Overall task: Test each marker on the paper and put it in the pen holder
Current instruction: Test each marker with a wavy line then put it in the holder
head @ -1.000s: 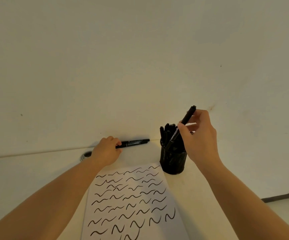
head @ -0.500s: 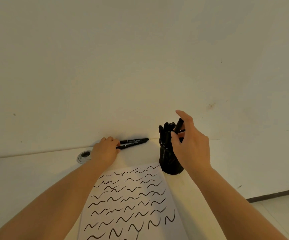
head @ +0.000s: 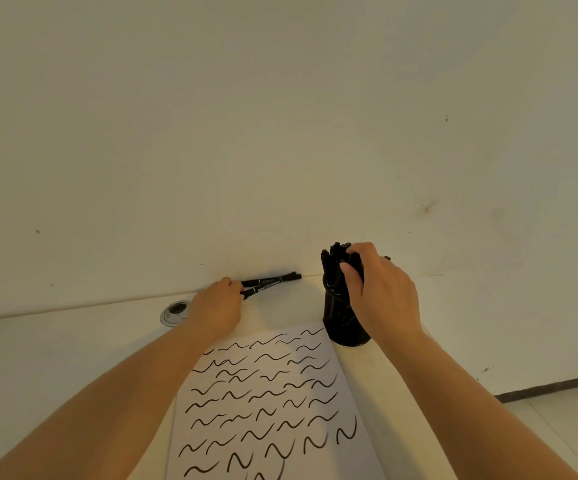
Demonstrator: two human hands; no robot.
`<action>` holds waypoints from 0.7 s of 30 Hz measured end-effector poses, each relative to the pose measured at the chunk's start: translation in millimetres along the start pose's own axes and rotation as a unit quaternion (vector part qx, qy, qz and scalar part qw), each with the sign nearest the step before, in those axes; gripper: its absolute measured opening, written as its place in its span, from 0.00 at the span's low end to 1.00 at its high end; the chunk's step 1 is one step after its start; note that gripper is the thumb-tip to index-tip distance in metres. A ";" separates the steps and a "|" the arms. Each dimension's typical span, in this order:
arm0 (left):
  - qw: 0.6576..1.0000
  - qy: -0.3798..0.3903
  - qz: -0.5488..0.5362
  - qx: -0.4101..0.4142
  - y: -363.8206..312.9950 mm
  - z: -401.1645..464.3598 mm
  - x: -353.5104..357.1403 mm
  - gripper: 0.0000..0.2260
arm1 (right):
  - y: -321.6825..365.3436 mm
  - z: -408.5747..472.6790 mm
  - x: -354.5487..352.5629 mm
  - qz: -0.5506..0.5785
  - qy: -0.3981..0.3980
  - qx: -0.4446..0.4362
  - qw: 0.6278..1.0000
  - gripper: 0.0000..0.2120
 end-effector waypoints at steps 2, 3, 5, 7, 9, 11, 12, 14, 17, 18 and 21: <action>0.998 -0.009 -0.057 -0.019 -1.2 -10.4 -3.5 0.13 | -2.2 -2.2 2.8 -0.009 0.004 -0.001 1.000 0.07; 0.996 -0.014 -0.081 -0.026 -1.7 -17.2 -4.9 0.13 | -1.0 -3.0 3.5 -0.016 0.003 -0.004 1.000 0.06; 0.990 -0.017 -0.132 -0.035 -1.4 -33.4 -6.5 0.12 | 1.8 -4.4 4.5 -0.032 -0.008 -0.012 0.999 0.05; 0.981 -0.009 -0.190 -0.041 -0.3 -50.3 -7.6 0.11 | 3.6 -4.6 4.6 -0.049 -0.029 -0.019 0.998 0.04; 0.973 -0.002 -0.226 -0.039 -1.4 -65.0 -11.6 0.10 | 3.3 -4.4 6.7 -0.070 -0.025 -0.019 0.997 0.05; 0.965 0.001 -0.260 -0.038 -4.4 -78.3 -18.3 0.10 | 4.0 -5.9 9.9 -0.093 -0.012 -0.029 0.995 0.06; 0.960 -0.001 -0.277 -0.037 -6.2 -85.0 -22.6 0.09 | 4.7 -6.6 11.2 -0.103 -0.009 -0.036 0.994 0.06; 0.953 -0.007 -0.302 -0.035 -9.4 -98.7 -32.4 0.08 | 4.5 -6.4 13.3 -0.120 0.012 -0.033 0.992 0.08; 0.944 -0.020 -0.329 -0.029 -13.3 -120.3 -48.8 0.06 | 4.4 -5.2 15.0 -0.152 0.053 -0.014 0.987 0.12; 0.940 -0.023 -0.339 -0.026 -15.0 -126.8 -54.0 0.06 | 6.5 -5.6 12.2 -0.158 0.050 -0.013 0.986 0.12; 0.928 -0.022 -0.370 -0.021 -20.9 -144.4 -66.6 0.06 | 22.7 -16.1 -5.5 -0.116 -0.013 -0.007 0.993 0.13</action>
Point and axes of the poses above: each hand's wrist, its own z-axis towards the middle knuckle, its own x-axis out of the palm, y = z × x, the point moved 6 cm from there along z, towards the middle knuckle, and after that the axes turned 1 degree about -y, right-handed, at the moved point
